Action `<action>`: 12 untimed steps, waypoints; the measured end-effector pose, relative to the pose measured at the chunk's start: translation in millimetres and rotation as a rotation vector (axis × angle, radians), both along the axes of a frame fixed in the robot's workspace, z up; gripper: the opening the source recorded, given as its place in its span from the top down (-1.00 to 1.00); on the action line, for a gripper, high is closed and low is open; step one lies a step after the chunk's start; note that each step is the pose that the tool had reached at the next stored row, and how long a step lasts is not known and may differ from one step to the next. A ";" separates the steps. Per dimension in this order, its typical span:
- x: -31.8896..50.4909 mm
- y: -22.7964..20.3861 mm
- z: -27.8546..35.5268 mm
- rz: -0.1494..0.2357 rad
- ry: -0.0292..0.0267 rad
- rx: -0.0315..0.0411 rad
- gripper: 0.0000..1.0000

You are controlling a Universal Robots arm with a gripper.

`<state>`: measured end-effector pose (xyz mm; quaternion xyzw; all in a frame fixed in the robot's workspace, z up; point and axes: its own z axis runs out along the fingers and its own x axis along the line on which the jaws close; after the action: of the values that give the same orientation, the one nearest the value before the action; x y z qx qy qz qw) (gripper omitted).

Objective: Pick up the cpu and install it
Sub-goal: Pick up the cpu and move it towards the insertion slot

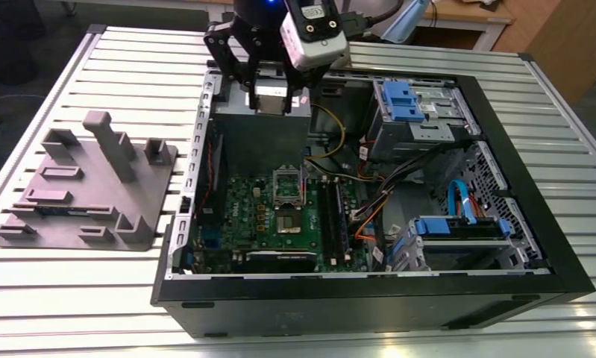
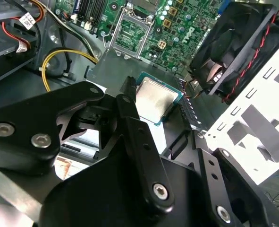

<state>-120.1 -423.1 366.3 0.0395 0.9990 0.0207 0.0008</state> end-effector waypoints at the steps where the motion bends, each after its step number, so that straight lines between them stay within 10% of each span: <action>1: 0.7 0.0 0.0 0.000 0.0000 0.0000 0.06; 12: 9.5 0.0 0.0 0.000 -0.0001 0.0001 0.06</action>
<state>-110.6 -423.1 366.3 0.0395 0.9990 0.0208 0.0008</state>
